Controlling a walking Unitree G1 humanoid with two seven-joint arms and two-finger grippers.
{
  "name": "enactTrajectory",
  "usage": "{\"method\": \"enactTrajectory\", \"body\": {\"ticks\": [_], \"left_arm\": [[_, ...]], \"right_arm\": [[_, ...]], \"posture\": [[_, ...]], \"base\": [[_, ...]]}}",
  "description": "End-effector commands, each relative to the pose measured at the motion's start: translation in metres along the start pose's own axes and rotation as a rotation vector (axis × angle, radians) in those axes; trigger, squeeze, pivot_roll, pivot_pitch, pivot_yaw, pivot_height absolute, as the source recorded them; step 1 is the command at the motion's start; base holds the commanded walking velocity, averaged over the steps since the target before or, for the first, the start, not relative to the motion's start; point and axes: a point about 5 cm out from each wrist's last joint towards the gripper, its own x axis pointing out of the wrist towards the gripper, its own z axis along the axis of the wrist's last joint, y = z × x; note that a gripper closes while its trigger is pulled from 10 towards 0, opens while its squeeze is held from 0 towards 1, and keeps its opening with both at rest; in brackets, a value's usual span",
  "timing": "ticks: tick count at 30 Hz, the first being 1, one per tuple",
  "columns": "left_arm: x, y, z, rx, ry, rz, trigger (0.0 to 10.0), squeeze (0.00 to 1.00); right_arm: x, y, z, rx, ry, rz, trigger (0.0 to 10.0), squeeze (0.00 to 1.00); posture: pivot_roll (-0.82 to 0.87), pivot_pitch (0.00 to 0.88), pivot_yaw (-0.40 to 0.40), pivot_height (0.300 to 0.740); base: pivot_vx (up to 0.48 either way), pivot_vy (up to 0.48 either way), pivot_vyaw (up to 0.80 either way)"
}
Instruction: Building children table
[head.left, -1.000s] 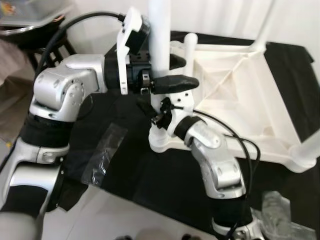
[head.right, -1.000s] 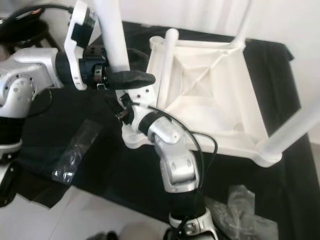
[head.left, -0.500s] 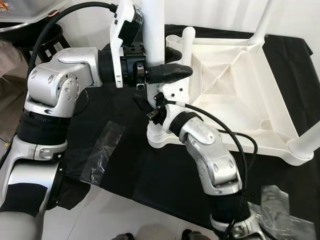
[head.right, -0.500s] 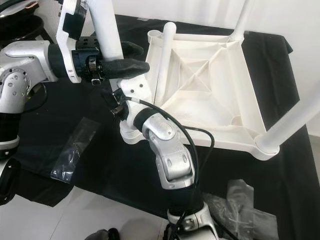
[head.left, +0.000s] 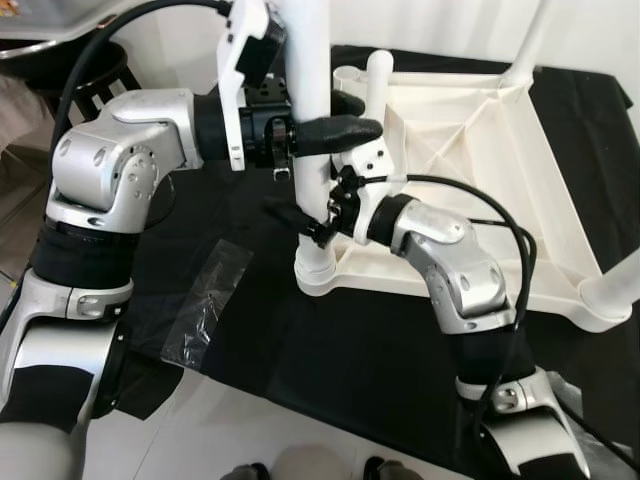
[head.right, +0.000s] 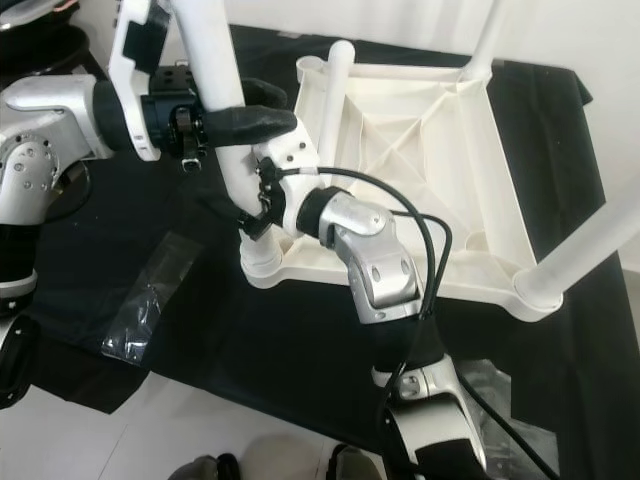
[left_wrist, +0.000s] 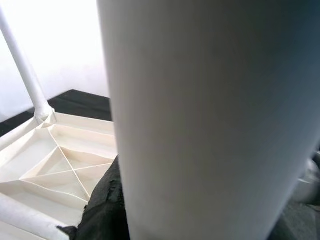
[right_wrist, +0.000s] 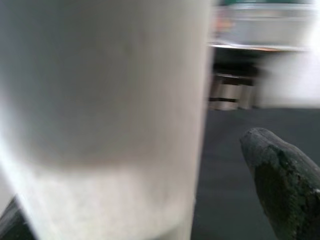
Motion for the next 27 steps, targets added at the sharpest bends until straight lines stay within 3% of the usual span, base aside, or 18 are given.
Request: {"method": "enactTrajectory", "body": {"ticks": [1,6,7,11,13,14,22,24,25,26,27], "left_arm": [[0.01,-0.018,-0.002,-0.002,0.033,-0.157,0.0,0.0],[0.01,-0.019,-0.002,-0.002,0.034,-0.158,0.0,0.0],[0.009,-0.019,-0.002,-0.004,0.036,-0.162,0.0,0.0],[0.01,-0.02,-0.002,-0.007,0.037,-0.174,0.0,0.0],[0.01,-0.02,-0.002,-0.007,0.037,-0.174,0.0,0.0],[0.01,-0.02,-0.002,-0.007,0.038,-0.176,0.0,0.0],[0.011,-0.018,0.003,0.0,0.026,-0.174,0.3,0.0],[0.011,-0.018,0.004,0.0,0.021,-0.173,1.1,0.0],[0.011,-0.017,0.004,0.002,0.016,-0.165,6.5,0.0],[0.012,-0.017,0.004,0.004,0.013,-0.16,6.5,0.0],[0.012,-0.014,0.005,-0.007,0.0,-0.143,10.0,0.73]], "right_arm": [[-0.023,-0.029,0.01,-0.1,0.012,0.032,10.0,0.8],[-0.023,-0.03,0.01,-0.124,0.022,0.07,10.0,0.8],[-0.02,-0.03,0.01,-0.111,0.017,0.139,10.0,0.0],[-0.004,-0.029,0.002,-0.037,0.009,0.278,10.0,0.0],[-0.004,-0.029,0.002,-0.037,0.009,0.278,10.0,0.0],[0.001,-0.028,-0.001,-0.019,0.008,0.291,0.0,0.0],[0.006,-0.027,-0.013,0.031,-0.012,0.3,0.0,0.0],[0.004,-0.029,-0.015,0.037,-0.025,0.276,0.0,0.0],[0.003,-0.03,-0.017,0.038,-0.027,0.25,0.0,0.0],[0.003,-0.032,-0.018,0.038,-0.03,0.239,0.0,0.0],[0.001,-0.034,-0.02,0.034,-0.023,0.207,0.0,0.0]], "posture": [[0.0,0.173,0.022,0.74],[0.0,0.173,0.022,0.74],[0.01,0.178,0.029,0.74],[0.02,0.182,0.029,0.74],[0.02,0.182,0.029,0.74],[0.02,0.185,0.03,0.74],[0.03,0.193,0.033,0.74],[0.03,0.193,0.036,0.74],[0.03,0.193,0.036,0.74],[0.03,0.193,0.036,0.74],[0.02,0.193,0.038,0.74]], "base": [[0.0,0.0,0.0],[0.0,0.0,0.0],[0.0,0.0,0.0],[0.0,0.0,0.0],[0.0,0.0,0.0],[0.0,0.0,0.0],[0.0,0.0,0.0],[0.0,0.0,0.0],[0.0,0.0,0.0],[0.0,0.0,0.0],[0.0,0.0,0.0]]}}
